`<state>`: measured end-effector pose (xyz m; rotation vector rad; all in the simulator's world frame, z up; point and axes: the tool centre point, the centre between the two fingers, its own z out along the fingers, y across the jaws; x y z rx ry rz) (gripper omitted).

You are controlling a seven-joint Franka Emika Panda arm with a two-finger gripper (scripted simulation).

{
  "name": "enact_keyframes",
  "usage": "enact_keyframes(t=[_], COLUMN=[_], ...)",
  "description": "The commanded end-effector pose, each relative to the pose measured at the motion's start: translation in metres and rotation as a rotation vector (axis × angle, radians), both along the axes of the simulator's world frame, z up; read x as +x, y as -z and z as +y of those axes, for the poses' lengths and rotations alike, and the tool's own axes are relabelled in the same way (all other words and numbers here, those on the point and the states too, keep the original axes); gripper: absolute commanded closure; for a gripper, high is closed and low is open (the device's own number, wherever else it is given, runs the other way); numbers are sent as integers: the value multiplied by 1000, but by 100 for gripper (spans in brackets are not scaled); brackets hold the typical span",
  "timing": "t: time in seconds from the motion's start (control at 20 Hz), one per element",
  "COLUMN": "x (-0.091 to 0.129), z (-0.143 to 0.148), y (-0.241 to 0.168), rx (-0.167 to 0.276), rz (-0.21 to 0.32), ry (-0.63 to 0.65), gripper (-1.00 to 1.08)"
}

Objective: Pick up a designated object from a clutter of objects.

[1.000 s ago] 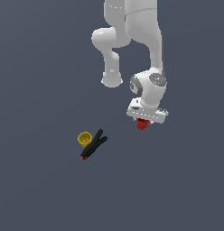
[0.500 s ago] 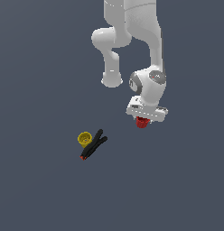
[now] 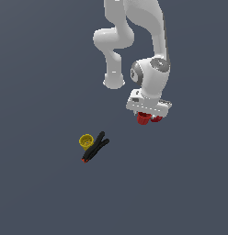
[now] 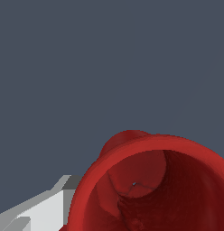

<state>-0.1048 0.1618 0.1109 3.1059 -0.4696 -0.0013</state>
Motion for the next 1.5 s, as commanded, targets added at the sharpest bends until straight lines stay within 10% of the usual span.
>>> enact_keyframes(t=[0.0,1.45], x=[-1,-21], z=[-6,-83], y=[-20,-275], rx=[1,2], rz=[-2,-1], ry=[0,2], gripper=[108,108])
